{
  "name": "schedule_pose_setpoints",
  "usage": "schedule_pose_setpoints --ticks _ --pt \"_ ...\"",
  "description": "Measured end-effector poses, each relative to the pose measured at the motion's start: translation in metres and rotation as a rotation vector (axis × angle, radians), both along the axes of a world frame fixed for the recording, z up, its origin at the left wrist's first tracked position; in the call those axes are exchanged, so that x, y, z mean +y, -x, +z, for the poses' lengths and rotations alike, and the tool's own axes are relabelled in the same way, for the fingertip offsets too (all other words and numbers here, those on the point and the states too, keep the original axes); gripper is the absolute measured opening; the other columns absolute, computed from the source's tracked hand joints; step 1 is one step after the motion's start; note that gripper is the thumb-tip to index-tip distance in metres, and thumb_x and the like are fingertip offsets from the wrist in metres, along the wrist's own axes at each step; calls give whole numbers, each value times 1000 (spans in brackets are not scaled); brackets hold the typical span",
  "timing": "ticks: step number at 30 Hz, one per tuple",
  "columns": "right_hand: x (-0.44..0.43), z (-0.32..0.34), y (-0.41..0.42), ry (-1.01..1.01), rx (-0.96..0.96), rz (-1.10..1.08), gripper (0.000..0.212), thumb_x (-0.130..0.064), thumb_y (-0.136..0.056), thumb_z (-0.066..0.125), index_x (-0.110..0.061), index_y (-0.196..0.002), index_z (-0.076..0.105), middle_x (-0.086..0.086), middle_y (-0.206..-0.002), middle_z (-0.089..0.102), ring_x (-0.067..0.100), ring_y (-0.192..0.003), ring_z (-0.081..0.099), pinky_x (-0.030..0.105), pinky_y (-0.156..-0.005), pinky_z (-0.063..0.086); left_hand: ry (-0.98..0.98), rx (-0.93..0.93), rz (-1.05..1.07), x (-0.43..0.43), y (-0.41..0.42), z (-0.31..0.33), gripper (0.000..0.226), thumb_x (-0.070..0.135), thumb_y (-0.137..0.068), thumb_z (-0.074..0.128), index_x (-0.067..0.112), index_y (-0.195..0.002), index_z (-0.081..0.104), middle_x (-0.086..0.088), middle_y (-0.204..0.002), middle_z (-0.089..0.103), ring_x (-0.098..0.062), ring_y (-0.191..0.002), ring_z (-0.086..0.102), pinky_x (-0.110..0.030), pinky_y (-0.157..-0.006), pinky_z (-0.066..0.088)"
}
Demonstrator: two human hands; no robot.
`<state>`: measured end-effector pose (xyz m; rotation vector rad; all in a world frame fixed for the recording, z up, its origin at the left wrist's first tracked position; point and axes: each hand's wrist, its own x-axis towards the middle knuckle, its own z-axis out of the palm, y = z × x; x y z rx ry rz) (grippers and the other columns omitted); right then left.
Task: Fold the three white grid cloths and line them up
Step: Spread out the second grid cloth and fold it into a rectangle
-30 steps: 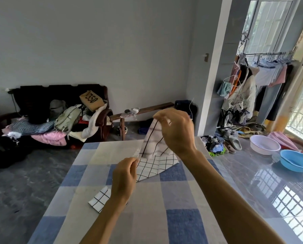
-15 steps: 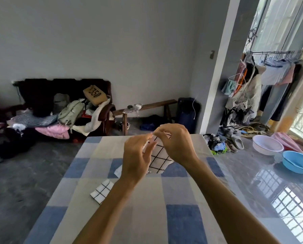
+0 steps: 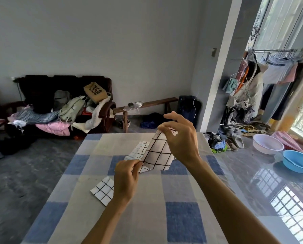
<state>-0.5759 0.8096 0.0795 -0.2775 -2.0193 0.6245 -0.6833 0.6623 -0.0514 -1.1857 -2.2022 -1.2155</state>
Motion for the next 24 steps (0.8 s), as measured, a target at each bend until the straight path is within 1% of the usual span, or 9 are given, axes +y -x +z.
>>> schedule_pose_setpoints --ticks 3,5,7,9,12,15,18,21,24 --pt "9 16 -4 30 139 -47 11 -17 -86 66 -11 -93 73 3 -107 69 12 -112 57 43 -96 50 110 -108 -17 -14 8 -28 28 36 -91 54 17 -78 69 8 -68 66 -8 -62 59 -32 -60 52" --pt "21 23 -8 -47 138 -84 11 -17 -87 65 -12 -92 73 3 -109 69 17 -118 56 42 -101 44 102 -268 40 -27 9 -41 18 29 -91 59 20 -79 67 9 -70 66 -9 -66 63 -24 -56 52" --pt "28 17 -11 -129 65 -83 7 -13 -86 67 -13 -89 74 2 -110 69 18 -122 53 41 -103 39 36 -335 95 -30 9 -37 8 21 -91 60 23 -85 65 10 -76 64 -15 -73 65 -13 -57 47" --pt "25 -1 -8 -161 -28 -60 7 -14 -85 69 -16 -88 74 2 -111 69 20 -123 52 44 -104 37 -33 -277 86 -22 7 -19 13 28 -93 57 18 -95 65 7 -83 64 -15 -79 63 -18 -63 51" --pt "12 -25 -5 -174 -98 -28 5 -17 -82 72 -19 -86 74 1 -112 67 20 -122 53 43 -104 35 -57 -125 -38 -2 -2 21 41 46 -92 49 12 -113 62 2 -100 65 -11 -93 60 -25 -78 50" --pt "-2 -34 -3 -168 -126 21 7 -14 -79 75 -19 -83 75 2 -112 67 23 -120 54 39 -104 33 -45 18 -126 13 -12 44 44 46 -92 49 12 -116 62 -1 -109 67 -8 -102 57 -25 -88 46" --pt "-13 -40 -3 -116 -179 67 5 -17 -81 74 -18 -85 75 1 -113 67 24 -119 53 34 -102 32 -118 80 -143 19 -22 56 37 43 -89 53 12 -103 68 -3 -98 70 -1 -95 53 -20 -84 43" --pt "-13 -47 -7 -93 -209 99 10 -24 -82 73 -17 -88 75 0 -110 69 19 -114 56 36 -100 38 -135 77 -149 14 -20 55 32 40 -86 58 12 -94 71 -1 -87 72 -5 -82 57 -19 -75 44" --pt "0 -57 -11 -85 -343 102 17 -30 -83 71 -16 -93 74 -1 -106 71 16 -110 59 44 -99 41 -91 83 -138 2 -10 47 34 41 -87 56 13 -94 73 0 -87 72 -13 -80 62 -23 -74 45"
